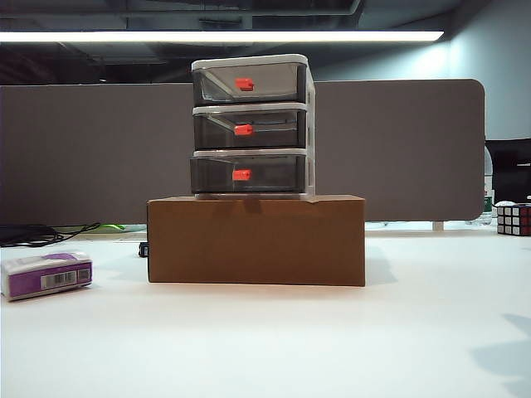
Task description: Open the third layer of the drawer on the table, pick up a pack of napkins on the table and put it in, and finally close the drawer.
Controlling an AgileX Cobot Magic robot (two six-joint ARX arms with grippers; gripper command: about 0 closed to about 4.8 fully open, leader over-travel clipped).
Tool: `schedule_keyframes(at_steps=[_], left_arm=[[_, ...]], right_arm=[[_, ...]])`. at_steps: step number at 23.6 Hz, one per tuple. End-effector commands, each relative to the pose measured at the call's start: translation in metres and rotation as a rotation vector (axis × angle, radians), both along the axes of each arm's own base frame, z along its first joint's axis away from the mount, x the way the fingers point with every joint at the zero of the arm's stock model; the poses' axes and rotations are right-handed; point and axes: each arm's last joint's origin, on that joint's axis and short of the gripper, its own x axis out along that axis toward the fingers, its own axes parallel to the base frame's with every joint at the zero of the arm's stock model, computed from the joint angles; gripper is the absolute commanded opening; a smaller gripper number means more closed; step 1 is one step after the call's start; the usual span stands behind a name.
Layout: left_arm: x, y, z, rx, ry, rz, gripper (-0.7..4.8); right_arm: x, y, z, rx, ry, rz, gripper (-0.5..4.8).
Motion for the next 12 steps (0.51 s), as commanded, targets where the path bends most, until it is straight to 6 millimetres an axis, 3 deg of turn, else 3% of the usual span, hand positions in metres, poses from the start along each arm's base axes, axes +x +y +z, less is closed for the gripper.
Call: schedule_keyframes(at_steps=[1,10,12], left_arm=[[-0.0004,0.0000,0.0031,-0.001,-0.017,-0.002,-0.05],[-0.0005,-0.0001,0.0036,-0.005,-0.021,-0.005,-0.05],[-0.0022,-0.0089,0.0037,-0.144,0.019,-0.264,-0.06]], right_arm=[[0.0003,0.0001,-0.0010,0.002,-0.007,0.001,-0.06],[0.0003,0.0001,-0.0009,0.002,-0.007,0.002,-0.06],[-0.0010,0.0047,0.0008,0.110,0.006,0.158,-0.06]])
